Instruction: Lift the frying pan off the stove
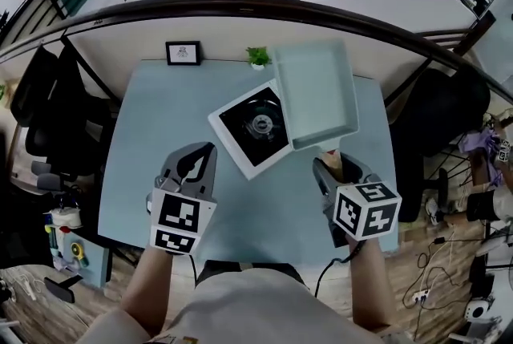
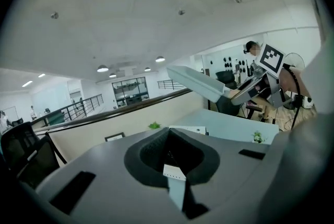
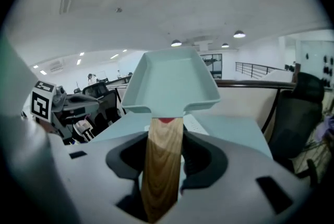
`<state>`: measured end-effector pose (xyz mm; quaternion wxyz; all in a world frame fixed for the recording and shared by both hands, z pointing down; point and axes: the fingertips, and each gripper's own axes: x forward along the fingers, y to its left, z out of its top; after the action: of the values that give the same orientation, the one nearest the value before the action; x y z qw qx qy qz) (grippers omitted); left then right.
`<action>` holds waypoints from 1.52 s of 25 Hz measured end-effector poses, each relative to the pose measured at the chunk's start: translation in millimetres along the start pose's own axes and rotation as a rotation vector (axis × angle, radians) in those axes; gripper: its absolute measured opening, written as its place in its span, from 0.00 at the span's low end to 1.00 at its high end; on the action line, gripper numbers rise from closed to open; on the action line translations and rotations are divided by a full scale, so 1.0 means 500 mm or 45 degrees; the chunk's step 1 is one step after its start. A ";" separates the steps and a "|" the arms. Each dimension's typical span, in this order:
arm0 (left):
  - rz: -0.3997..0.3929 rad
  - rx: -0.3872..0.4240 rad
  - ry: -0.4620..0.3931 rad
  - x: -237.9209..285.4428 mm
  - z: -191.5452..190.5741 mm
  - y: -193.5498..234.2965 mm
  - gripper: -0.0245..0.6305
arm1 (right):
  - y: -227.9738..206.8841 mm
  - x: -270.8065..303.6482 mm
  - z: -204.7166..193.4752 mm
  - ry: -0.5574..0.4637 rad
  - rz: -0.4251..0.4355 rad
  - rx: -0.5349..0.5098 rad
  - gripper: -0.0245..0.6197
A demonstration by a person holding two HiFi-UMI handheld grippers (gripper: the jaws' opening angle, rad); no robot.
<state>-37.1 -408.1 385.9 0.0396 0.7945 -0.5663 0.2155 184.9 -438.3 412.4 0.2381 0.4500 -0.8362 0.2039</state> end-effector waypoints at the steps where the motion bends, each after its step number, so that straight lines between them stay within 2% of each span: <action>1: 0.003 0.007 -0.018 -0.010 0.013 0.000 0.04 | 0.000 -0.021 0.009 -0.029 -0.015 0.014 0.32; 6: 0.008 0.046 -0.083 -0.057 0.063 -0.007 0.04 | 0.000 -0.116 0.033 -0.158 -0.078 0.078 0.32; 10: -0.014 0.028 -0.100 -0.092 0.079 -0.016 0.04 | 0.009 -0.177 0.025 -0.201 -0.103 0.104 0.32; 13: -0.030 0.022 -0.111 -0.119 0.085 -0.035 0.04 | 0.010 -0.221 0.003 -0.200 -0.130 0.092 0.32; 16: -0.039 0.045 -0.114 -0.139 0.085 -0.055 0.04 | 0.011 -0.254 -0.028 -0.202 -0.110 0.119 0.32; 24: -0.039 0.032 -0.061 -0.171 0.044 -0.076 0.04 | 0.010 -0.290 -0.100 -0.150 -0.133 0.134 0.32; 38: -0.029 0.069 -0.073 -0.167 0.050 -0.080 0.04 | 0.010 -0.284 -0.107 -0.127 -0.102 0.127 0.32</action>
<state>-15.3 -327.9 338.0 0.0042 0.8075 -0.5522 0.2074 260.5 -312.9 372.1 0.1814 0.5040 -0.8171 0.2131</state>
